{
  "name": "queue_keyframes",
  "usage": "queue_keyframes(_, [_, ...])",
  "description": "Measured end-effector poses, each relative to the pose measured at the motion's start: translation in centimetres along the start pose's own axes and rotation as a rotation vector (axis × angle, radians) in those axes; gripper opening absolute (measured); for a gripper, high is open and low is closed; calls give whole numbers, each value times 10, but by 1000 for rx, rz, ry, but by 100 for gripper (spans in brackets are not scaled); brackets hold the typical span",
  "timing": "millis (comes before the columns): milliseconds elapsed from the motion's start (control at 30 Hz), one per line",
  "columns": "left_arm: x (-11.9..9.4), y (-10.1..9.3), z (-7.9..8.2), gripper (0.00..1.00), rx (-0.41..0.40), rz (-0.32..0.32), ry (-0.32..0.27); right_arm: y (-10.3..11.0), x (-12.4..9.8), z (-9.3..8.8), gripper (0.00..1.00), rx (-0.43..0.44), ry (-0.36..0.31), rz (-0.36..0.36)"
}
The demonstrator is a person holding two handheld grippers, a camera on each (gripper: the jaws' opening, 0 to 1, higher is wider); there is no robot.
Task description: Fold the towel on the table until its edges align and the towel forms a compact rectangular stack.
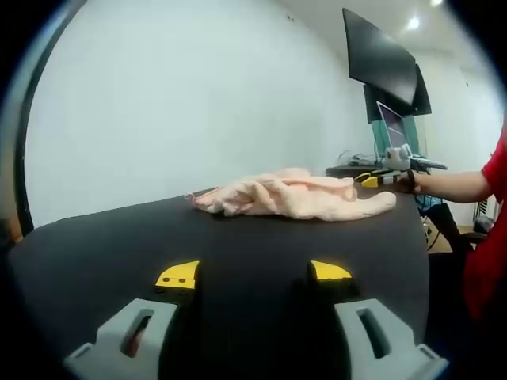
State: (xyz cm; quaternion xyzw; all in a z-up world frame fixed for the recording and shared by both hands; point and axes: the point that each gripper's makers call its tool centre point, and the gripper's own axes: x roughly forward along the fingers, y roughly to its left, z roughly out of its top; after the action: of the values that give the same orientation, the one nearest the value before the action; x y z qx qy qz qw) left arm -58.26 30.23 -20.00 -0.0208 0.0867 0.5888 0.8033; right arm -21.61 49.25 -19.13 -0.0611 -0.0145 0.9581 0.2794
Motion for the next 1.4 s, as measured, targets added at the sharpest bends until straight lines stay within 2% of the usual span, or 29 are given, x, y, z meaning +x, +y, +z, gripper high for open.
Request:
queue_keyframes(300, [4, 20, -5, 54, -2, 1, -2, -3, 0, 1, 30, 0, -3, -3])
queue_keyframes(567, [3, 20, -7, 53, 1, 4, 2, 1, -1, 2, 30, -11, -3, -4])
queue_keyframes(700, [2, 16, -6, 53, 3, 3, 3, 6, 0, 0, 30, -54, 16, -3])
queue_keyframes(800, [4, 16, -7, 53, 6, 4, 9, 13, 0, 7, 31, -67, -13, -3])
queue_keyframes(933, [5, 15, -10, 53, 11, 6, 24, 4, 0, 16, 31, -48, -57, -3])
queue_keyframes(1133, [3, 15, -13, 51, 4, 33, 39, 18, -5, 28, 31, -88, -123, 23])
queue_keyframes(1233, [-4, 10, -5, 51, -21, 41, 0, 19, -9, 34, 31, -82, -162, 33])
queue_keyframes(1400, [-5, 13, 0, 51, -39, 49, -29, 21, -10, 36, 31, -88, -175, 39])
